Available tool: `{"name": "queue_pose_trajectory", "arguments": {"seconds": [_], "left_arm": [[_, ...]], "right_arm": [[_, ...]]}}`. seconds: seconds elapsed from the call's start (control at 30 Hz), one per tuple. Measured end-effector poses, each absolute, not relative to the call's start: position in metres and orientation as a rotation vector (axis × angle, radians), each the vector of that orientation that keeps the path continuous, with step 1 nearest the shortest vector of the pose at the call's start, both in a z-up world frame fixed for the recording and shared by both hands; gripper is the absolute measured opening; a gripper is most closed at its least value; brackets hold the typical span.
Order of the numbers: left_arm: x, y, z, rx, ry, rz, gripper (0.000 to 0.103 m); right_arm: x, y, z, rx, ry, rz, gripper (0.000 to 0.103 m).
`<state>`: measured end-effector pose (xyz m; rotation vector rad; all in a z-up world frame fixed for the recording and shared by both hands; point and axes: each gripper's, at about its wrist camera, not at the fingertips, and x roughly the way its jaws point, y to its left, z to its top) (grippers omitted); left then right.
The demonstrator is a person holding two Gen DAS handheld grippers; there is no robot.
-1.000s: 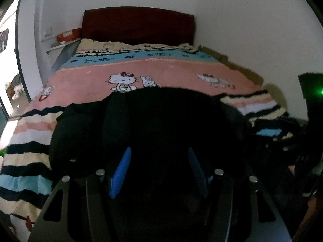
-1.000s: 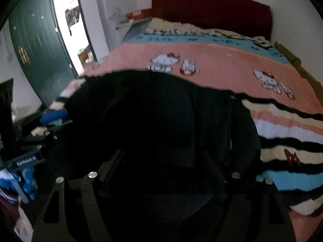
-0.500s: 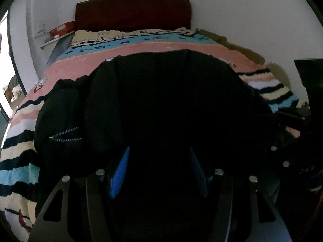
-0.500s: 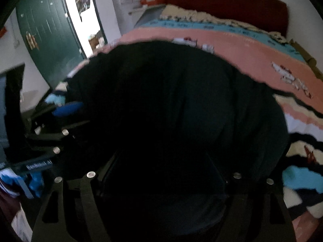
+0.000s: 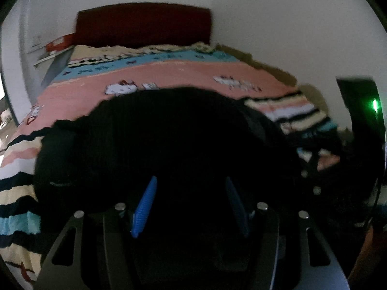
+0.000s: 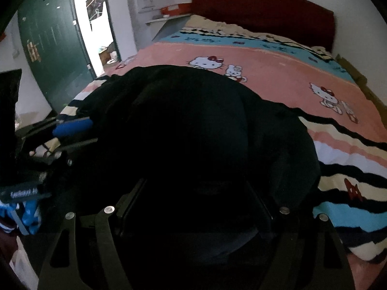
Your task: Fold large clothes
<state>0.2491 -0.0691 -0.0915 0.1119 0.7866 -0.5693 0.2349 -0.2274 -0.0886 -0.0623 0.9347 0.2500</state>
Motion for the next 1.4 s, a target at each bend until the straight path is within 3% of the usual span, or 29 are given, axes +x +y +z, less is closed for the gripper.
{"name": "queue_pose_trajectory", "arguments": {"seconds": [0.33, 0.8, 1.1, 1.4], "left_arm": [[0.257, -0.083, -0.146, 0.187, 0.872, -0.55, 0.058], [0.264, -0.087, -0.166, 0.2, 0.874, -0.517, 0.058], [0.226, -0.077, -0.126, 0.213, 0.819, -0.482, 0.059], [0.161, -0.006, -0.077, 0.093, 0.781, -0.446, 0.059]], "right_arm": [[0.238, -0.222, -0.131, -0.191, 0.986, 0.268, 0.078], [0.26, -0.228, -0.165, -0.148, 1.046, 0.245, 0.079], [0.234, -0.227, -0.135, -0.126, 1.063, 0.21, 0.079], [0.143, -0.255, -0.081, -0.022, 0.966, 0.162, 0.08]]}}
